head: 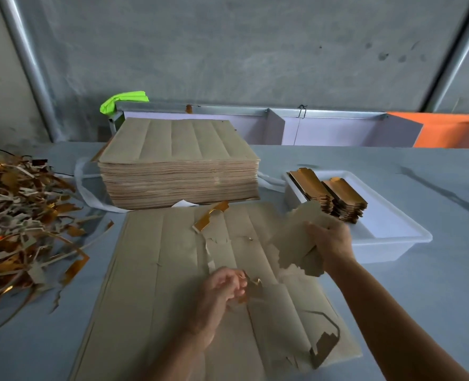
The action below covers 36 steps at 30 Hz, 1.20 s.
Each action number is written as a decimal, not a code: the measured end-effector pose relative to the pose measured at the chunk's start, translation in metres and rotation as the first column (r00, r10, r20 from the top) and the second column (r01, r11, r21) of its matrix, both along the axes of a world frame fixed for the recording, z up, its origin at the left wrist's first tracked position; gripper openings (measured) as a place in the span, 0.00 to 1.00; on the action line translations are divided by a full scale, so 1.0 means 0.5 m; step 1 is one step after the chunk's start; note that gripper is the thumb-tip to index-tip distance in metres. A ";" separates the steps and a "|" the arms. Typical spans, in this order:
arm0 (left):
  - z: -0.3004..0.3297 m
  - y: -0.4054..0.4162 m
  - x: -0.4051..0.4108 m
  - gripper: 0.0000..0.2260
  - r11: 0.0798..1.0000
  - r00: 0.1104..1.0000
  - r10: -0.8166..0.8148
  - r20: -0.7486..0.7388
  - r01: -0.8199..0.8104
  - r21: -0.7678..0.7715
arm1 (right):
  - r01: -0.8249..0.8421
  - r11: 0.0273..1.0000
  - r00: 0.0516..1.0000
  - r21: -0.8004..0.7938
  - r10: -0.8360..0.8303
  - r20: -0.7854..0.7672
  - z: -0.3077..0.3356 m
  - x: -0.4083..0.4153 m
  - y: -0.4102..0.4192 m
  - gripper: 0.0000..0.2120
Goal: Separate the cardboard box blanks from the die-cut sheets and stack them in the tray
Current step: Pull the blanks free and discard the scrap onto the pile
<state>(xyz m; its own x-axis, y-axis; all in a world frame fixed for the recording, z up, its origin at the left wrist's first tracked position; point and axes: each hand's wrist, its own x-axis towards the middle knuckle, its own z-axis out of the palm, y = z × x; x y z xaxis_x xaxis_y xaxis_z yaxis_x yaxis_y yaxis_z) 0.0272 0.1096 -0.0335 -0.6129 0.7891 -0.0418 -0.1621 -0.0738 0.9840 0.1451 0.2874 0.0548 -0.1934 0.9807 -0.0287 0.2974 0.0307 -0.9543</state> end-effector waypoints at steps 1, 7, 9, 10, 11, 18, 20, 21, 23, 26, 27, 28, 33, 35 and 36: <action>0.005 -0.003 -0.005 0.07 0.996 0.990 0.013 0.141 -0.026 0.088 | -0.028 0.998 0.999 0.053 0.026 0.041 0.005 0.012 0.002 0.16; 0.009 -0.016 -0.041 0.05 0.954 0.836 0.023 0.549 -0.183 0.238 | -0.364 0.881 0.903 0.301 0.255 0.347 0.031 0.048 -0.018 0.32; 0.011 -0.016 -0.039 0.04 0.957 0.843 0.002 0.537 -0.158 0.243 | -0.503 0.807 0.818 0.309 0.329 0.473 0.034 0.040 -0.043 0.27; 0.011 -0.017 -0.036 0.04 0.958 0.856 -0.019 0.517 -0.133 0.255 | -0.577 0.759 0.752 0.301 0.350 0.559 0.029 0.036 -0.056 0.21; 0.011 -0.017 -0.034 0.04 0.959 0.872 -0.035 0.489 -0.109 0.262 | -0.635 0.713 0.690 0.298 0.351 0.633 0.022 0.033 -0.071 0.18; 0.017 -0.020 -0.027 0.07 0.966 0.919 -0.043 0.392 -0.061 0.250 | -0.812 0.551 0.441 0.194 0.360 0.822 0.047 0.023 -0.092 0.43; 0.018 -0.021 -0.024 0.06 0.966 0.917 -0.045 0.397 -0.062 0.251 | -0.822 0.536 0.367 0.194 0.237 0.899 0.064 0.020 -0.090 0.49; 0.018 -0.021 -0.024 0.06 0.965 0.915 -0.046 0.402 -0.063 0.253 | -0.831 0.527 0.327 0.177 0.205 0.923 0.071 0.016 -0.094 0.49; 0.019 -0.021 -0.023 0.06 0.962 0.912 -0.054 0.406 -0.061 0.266 | -0.846 0.517 0.269 0.127 0.210 0.940 0.079 0.005 -0.103 0.48; 0.017 -0.020 -0.024 0.06 0.958 0.912 -0.063 0.405 -0.059 0.281 | -0.822 0.543 0.327 0.168 0.209 0.922 0.090 -0.009 -0.104 0.42; 0.016 -0.020 -0.025 0.06 0.958 0.913 -0.063 0.404 -0.059 0.282 | -0.809 0.556 0.340 0.191 0.178 0.923 0.098 -0.008 -0.100 0.38; 0.015 -0.020 -0.026 0.06 0.958 0.913 -0.065 0.402 -0.056 0.281 | -0.797 0.570 0.332 0.197 0.141 0.933 0.109 -0.003 -0.096 0.33; 0.009 -0.016 -0.030 0.08 0.963 0.927 -0.073 0.369 -0.031 0.269 | -0.804 0.587 0.226 0.095 0.154 0.962 0.103 0.002 -0.089 0.19; 0.006 -0.017 -0.030 0.08 0.965 0.936 -0.083 0.343 -0.011 0.263 | -0.798 0.596 0.267 0.092 0.213 0.940 0.062 -0.008 -0.093 0.19; 0.006 -0.018 -0.030 0.08 0.964 0.938 -0.087 0.336 -0.005 0.264 | -0.777 0.617 0.333 0.128 0.230 0.914 0.042 -0.012 -0.093 0.20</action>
<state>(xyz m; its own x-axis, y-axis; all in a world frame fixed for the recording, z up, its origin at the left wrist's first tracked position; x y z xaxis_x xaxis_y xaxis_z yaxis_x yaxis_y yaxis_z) 0.0121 0.1008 -0.0307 -0.5647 0.8246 -0.0348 -0.4927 -0.3030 0.8157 0.1391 0.2407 0.0757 -0.8109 0.5819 -0.0626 0.5852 0.8058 -0.0908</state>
